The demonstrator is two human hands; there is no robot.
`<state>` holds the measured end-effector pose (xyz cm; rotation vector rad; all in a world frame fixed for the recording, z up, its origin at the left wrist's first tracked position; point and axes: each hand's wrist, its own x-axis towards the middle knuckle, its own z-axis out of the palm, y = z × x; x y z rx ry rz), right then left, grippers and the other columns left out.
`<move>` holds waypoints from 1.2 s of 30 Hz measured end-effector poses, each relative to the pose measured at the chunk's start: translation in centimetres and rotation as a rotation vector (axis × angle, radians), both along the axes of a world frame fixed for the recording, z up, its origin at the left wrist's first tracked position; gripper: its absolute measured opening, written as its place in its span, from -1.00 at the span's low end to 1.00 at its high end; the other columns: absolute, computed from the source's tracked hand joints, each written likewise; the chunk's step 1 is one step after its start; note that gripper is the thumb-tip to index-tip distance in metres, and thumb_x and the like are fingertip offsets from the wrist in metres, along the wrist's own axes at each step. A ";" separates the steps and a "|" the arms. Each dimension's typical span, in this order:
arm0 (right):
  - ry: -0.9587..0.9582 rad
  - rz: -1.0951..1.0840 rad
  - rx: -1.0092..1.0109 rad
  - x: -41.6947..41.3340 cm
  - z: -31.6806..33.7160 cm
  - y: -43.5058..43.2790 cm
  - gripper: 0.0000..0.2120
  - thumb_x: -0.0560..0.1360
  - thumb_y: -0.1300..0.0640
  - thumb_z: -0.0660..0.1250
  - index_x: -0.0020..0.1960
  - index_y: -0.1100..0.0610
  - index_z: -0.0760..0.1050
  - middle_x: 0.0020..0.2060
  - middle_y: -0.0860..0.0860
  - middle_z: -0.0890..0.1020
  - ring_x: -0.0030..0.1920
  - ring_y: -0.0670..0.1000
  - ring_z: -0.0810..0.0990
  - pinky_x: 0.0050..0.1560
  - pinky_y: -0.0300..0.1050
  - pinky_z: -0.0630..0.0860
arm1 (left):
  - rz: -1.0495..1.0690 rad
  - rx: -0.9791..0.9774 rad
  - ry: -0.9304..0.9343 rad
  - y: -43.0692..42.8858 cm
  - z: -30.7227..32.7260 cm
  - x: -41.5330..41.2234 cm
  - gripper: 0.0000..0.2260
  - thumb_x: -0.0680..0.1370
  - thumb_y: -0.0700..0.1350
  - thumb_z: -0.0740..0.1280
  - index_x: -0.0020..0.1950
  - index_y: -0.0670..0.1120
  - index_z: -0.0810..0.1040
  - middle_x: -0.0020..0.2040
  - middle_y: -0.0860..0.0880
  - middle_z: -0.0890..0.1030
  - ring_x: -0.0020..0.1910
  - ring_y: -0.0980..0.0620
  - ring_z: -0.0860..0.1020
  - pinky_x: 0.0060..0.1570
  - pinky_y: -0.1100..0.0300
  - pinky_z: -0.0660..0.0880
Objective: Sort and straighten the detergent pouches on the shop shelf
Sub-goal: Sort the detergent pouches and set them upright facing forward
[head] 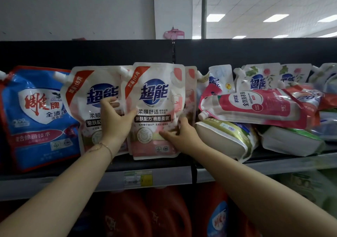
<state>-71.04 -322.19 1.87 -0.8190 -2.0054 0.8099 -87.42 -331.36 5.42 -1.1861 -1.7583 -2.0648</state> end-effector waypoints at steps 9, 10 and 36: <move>-0.340 -0.089 0.122 3.8 2.4 -2.6 -0.70 0.46 -0.07 0.41 0.02 0.10 0.46 -0.13 -0.04 0.55 -0.03 0.03 0.56 -0.09 -0.10 0.49 | 0.106 -0.105 0.610 -2.1 0.1 3.2 -0.81 0.47 -0.20 0.39 0.03 -0.14 0.43 -0.05 -0.01 0.40 -0.13 0.06 0.41 -0.16 0.29 0.38; -0.369 -0.104 0.152 4.2 2.5 -2.8 -0.75 0.45 -0.06 0.41 -0.07 0.10 0.47 -0.21 -0.05 0.55 -0.08 0.04 0.58 -0.11 -0.07 0.51 | 0.082 -0.125 0.676 -2.1 0.0 3.8 -0.82 0.48 -0.20 0.38 0.02 -0.14 0.44 -0.07 0.00 0.41 -0.12 0.06 0.41 -0.14 0.28 0.39; -0.544 -0.214 0.762 14.5 6.5 4.7 -0.71 0.52 -0.08 0.27 0.10 0.10 0.49 0.05 -0.03 0.49 -0.04 0.03 0.54 -0.19 -0.12 0.43 | -0.175 -0.524 0.964 6.6 1.5 14.4 -0.91 0.54 -0.09 0.27 0.04 0.01 0.45 -0.05 0.06 0.47 -0.13 0.03 0.52 -0.08 -0.01 0.54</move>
